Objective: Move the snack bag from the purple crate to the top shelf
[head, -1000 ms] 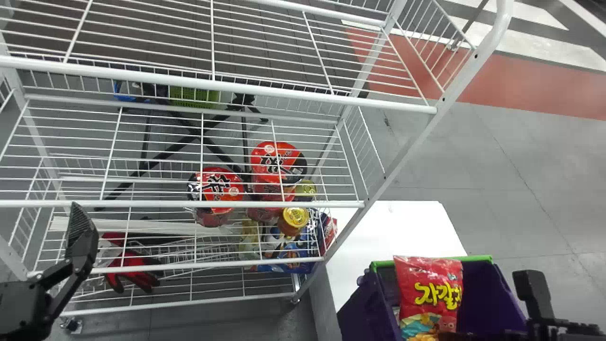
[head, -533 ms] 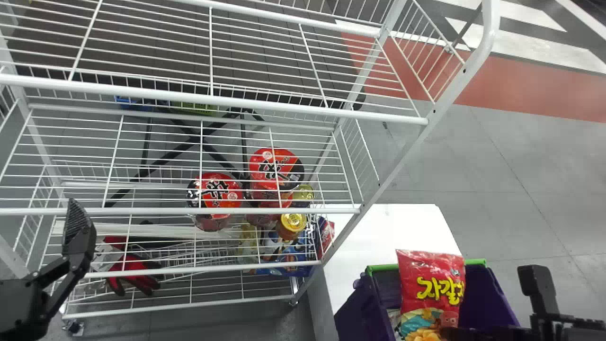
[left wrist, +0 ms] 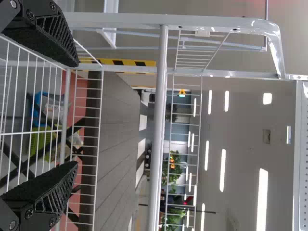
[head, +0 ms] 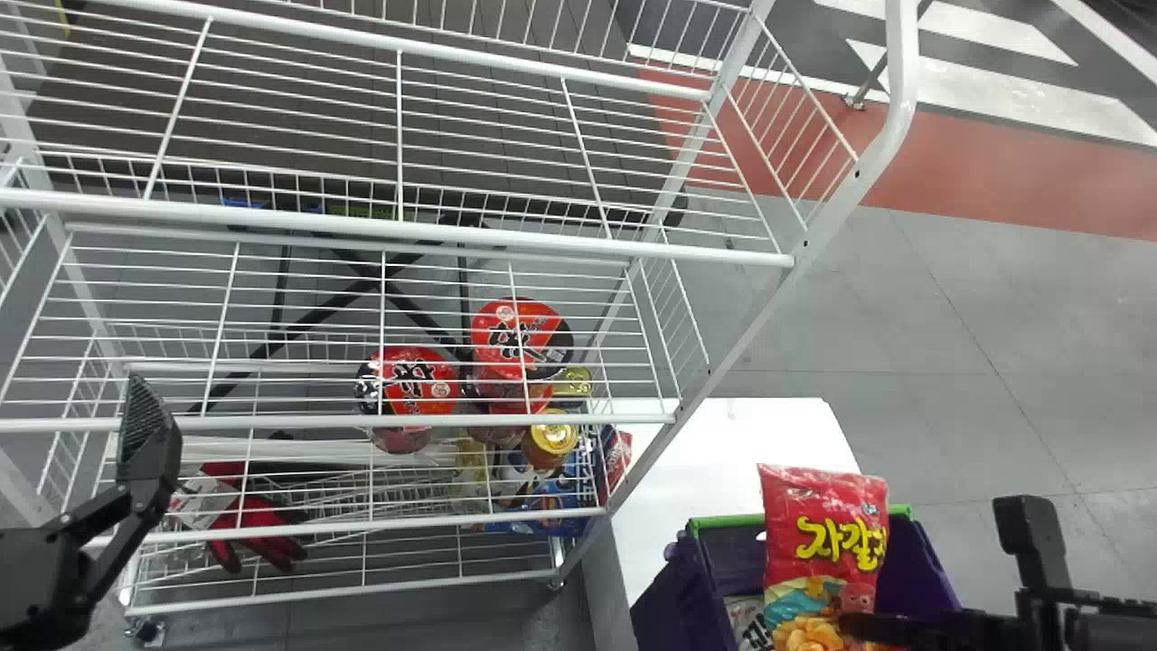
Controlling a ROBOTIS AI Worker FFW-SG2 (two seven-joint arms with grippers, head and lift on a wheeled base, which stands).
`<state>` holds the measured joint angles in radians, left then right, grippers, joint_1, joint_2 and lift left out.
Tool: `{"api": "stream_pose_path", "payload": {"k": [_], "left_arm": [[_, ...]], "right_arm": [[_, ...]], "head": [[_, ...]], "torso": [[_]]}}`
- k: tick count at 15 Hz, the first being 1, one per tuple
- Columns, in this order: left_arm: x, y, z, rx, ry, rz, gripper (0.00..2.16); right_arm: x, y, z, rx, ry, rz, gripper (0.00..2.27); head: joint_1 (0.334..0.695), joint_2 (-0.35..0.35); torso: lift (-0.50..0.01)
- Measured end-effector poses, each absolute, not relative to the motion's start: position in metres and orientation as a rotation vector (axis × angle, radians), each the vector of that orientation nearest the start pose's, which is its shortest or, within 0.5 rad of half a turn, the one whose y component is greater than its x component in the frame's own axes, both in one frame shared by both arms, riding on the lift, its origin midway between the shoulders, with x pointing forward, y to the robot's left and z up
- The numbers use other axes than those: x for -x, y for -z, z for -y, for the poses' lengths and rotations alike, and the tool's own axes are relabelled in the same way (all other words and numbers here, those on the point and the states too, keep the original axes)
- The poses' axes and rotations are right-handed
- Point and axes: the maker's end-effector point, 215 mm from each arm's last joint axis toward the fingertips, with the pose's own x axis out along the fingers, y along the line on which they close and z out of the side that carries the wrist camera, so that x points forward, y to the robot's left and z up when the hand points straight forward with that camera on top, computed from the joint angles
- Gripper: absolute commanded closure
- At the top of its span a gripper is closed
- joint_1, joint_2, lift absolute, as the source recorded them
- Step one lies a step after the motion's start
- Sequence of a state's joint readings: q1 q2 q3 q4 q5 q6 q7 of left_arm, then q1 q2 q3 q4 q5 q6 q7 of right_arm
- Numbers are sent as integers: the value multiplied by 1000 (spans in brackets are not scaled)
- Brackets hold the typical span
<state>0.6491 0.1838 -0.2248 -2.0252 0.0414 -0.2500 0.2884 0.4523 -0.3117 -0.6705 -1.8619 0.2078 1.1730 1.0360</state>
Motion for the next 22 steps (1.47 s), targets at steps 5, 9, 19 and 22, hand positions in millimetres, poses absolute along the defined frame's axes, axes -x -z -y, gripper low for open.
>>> {"api": "stream_pose_path", "payload": {"k": [5, 9, 19, 22], "left_arm": [[-383, 350, -184, 39, -11, 12, 83], [-383, 349, -184, 47, -13, 12, 83], [-381, 348, -186, 45, -15, 14, 83], [-381, 347, -186, 45, -14, 15, 83]], "right_arm": [[-223, 530, 510, -275, -43, -1153, 1625], [-232, 521, 510, -248, -55, -1125, 1625], [-242, 497, 491, -264, -95, -1037, 1625], [-243, 491, 487, -266, -101, -1025, 1625]], "head": [[695, -350], [695, -350], [695, -350], [695, -350]], "torso": [[-190], [-174], [-134], [-122]]}}
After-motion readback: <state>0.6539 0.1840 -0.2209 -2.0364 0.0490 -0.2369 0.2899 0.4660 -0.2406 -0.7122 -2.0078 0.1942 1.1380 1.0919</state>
